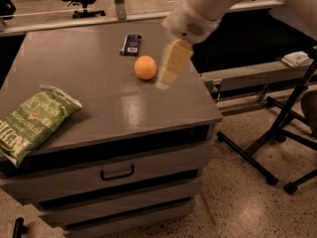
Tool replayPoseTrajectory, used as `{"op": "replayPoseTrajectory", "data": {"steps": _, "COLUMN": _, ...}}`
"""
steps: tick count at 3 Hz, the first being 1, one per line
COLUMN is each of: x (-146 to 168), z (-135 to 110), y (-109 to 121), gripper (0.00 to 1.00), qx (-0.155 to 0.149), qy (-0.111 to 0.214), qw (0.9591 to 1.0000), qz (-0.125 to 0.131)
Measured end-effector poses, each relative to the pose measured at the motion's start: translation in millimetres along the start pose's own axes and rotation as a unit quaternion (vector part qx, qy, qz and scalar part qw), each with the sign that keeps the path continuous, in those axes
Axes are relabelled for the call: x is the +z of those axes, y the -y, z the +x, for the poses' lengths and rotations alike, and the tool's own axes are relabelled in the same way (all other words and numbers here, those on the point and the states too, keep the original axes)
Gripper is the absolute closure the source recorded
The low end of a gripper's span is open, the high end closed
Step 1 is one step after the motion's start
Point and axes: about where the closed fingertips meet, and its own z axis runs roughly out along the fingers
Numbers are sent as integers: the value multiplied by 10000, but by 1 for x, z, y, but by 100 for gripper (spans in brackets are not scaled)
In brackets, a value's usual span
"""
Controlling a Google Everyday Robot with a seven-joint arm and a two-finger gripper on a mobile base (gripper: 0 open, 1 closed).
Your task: Move orange near green jalapeno chip bag
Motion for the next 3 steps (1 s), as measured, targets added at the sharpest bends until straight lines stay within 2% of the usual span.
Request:
{"op": "replayPoseTrajectory", "data": {"steps": 1, "x": 62, "z": -16, "y": 42, "gripper": 0, "qx": 320, "qy": 257, "qw": 9991, "qz": -46}}
{"op": "replayPoseTrajectory", "data": {"steps": 2, "x": 94, "z": -6, "y": 60, "gripper": 0, "qx": 660, "qy": 331, "qw": 9972, "qz": -98}}
{"op": "replayPoseTrajectory", "data": {"steps": 3, "x": 115, "z": 5, "y": 67, "gripper": 0, "qx": 885, "qy": 363, "qw": 9953, "qz": -148}}
